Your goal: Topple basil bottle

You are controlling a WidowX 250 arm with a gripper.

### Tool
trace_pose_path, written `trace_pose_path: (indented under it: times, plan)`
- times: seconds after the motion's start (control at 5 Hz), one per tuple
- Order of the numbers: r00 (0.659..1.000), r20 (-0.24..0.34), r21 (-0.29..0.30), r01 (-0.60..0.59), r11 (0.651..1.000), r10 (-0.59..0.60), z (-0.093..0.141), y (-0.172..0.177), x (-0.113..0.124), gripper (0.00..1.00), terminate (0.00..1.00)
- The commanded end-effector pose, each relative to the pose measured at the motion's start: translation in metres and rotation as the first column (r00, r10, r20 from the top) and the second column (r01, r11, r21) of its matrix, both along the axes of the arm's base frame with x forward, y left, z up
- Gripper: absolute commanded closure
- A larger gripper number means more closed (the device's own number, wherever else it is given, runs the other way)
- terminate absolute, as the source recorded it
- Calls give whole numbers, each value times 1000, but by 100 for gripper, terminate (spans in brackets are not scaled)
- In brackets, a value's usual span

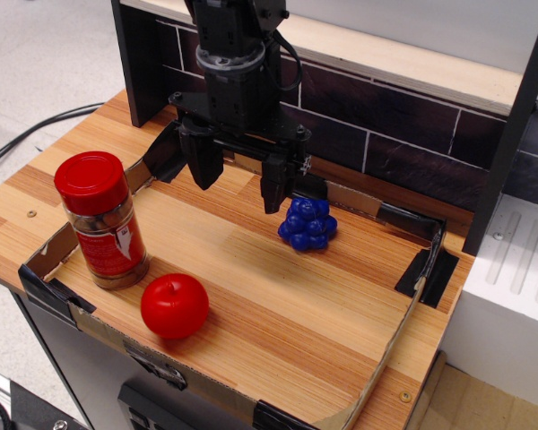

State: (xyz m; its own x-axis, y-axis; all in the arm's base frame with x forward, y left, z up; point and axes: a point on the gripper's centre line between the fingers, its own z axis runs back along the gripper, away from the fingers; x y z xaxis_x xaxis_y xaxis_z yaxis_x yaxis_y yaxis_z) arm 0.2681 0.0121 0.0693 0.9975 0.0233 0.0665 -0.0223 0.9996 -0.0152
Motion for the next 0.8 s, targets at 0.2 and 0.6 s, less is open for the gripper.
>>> trace_pose_path:
  times: [0.2, 0.6]
  plan:
    - [986, -34, 11, 165, 986, -164, 9, 19, 3, 0, 0]
    - [919, -33, 43, 394, 918, -393, 26, 55, -1, 0, 0]
